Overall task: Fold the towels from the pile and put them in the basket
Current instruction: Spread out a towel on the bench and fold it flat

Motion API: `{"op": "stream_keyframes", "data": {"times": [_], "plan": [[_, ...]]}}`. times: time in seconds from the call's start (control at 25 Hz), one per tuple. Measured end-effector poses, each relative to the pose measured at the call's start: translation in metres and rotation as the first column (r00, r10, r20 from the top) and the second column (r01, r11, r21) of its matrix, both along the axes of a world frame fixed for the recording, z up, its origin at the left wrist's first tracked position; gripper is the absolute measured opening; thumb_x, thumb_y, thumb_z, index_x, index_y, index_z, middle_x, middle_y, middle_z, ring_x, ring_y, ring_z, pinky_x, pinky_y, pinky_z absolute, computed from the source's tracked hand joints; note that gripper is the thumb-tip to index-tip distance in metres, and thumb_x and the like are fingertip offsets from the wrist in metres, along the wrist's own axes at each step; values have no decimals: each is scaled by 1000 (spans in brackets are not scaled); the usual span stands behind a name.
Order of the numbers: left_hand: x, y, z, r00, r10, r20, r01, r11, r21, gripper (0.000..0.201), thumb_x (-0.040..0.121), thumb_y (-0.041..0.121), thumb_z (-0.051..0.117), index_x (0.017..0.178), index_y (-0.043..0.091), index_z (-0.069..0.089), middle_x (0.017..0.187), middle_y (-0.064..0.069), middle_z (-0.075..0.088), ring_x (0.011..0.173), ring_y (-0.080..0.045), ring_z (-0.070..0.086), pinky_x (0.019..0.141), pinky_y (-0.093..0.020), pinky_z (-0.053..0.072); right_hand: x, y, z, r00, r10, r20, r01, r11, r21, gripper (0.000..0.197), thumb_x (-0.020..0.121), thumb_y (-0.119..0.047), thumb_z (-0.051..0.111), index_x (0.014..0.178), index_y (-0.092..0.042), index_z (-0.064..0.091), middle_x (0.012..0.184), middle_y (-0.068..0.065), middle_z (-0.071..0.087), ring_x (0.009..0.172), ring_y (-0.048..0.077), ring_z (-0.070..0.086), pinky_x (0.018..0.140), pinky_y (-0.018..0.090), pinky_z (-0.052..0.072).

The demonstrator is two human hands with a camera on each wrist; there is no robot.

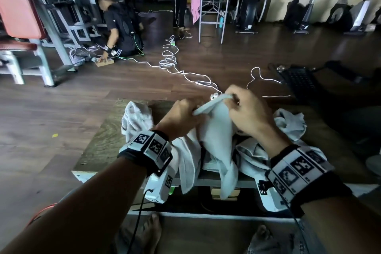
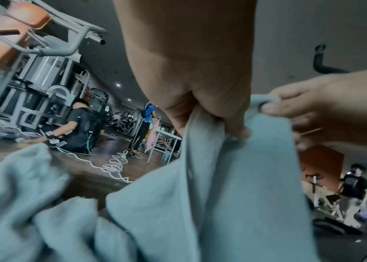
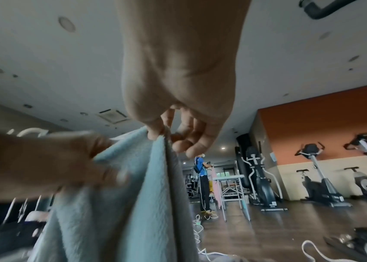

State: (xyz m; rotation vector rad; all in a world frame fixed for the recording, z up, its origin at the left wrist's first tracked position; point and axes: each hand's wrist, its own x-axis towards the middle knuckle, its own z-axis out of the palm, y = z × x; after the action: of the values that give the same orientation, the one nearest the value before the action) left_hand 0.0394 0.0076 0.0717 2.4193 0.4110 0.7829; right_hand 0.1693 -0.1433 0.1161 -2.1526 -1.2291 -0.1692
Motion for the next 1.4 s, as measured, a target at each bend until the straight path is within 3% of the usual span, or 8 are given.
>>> {"op": "stream_keyframes", "data": {"times": [0.2,0.4,0.68,0.88,1.04,1.16,1.28,1.4], "plan": [[-18,25,-26,907,376,-190,-382,924,9,24,85,32,55,86,13,70,82,-15,71,84,-36,66,63,-28,38,33,6,-6,946,-131,-295,217,934,282,18,79,-33,38,92,-27,49,80,10,68,78,36,69,75,49,58],[-4,11,-4,997,69,15,-63,964,-256,22,76,23,49,90,25,65,78,6,66,75,-12,65,69,-21,46,8,4,-24,1000,9,-29,-7,998,64,56,81,-21,70,133,-25,50,132,8,46,122,26,41,101,30,34],[5,3,2,998,-55,-5,54,989,-135,8,81,8,67,83,14,62,69,8,61,62,1,56,62,-17,41,5,8,-27,992,61,-110,-60,998,10,5,85,-21,58,86,-25,61,78,-6,68,79,23,65,71,35,53],[-28,36,-21,984,156,-83,-169,968,-186,26,81,28,58,66,6,58,57,-9,55,51,-19,55,52,-31,47,27,0,-33,964,-56,-261,90,989,117,16,86,-12,56,95,-23,65,89,2,71,85,28,68,80,40,56],[-13,17,10,998,28,61,-14,977,-211,27,79,29,59,72,3,62,61,-10,58,55,-12,51,53,-36,49,4,8,-35,931,254,-261,-260,966,14,50,79,-26,73,126,-29,55,123,-5,64,114,13,60,98,34,48],[3,0,29,996,-56,66,68,980,-187,2,77,14,71,77,14,69,73,-1,69,65,-6,55,66,-27,48,-14,23,-24,897,341,-281,-314,939,139,40,78,-27,73,115,-30,57,100,-7,70,92,12,66,81,31,51],[7,8,23,994,43,98,-16,964,-265,23,76,29,77,80,10,64,66,-1,59,60,-10,49,57,-29,45,-10,22,-12,984,170,-59,-156,969,191,9,89,-17,65,98,-17,67,75,-3,67,67,15,58,61,23,41],[3,4,4,999,11,50,8,932,-361,34,85,26,72,75,-1,54,60,-7,45,53,-16,41,49,-30,38,0,7,-11,978,117,-172,-61,953,298,10,94,-14,59,95,-12,69,73,-3,64,66,9,54,61,16,39]]}}
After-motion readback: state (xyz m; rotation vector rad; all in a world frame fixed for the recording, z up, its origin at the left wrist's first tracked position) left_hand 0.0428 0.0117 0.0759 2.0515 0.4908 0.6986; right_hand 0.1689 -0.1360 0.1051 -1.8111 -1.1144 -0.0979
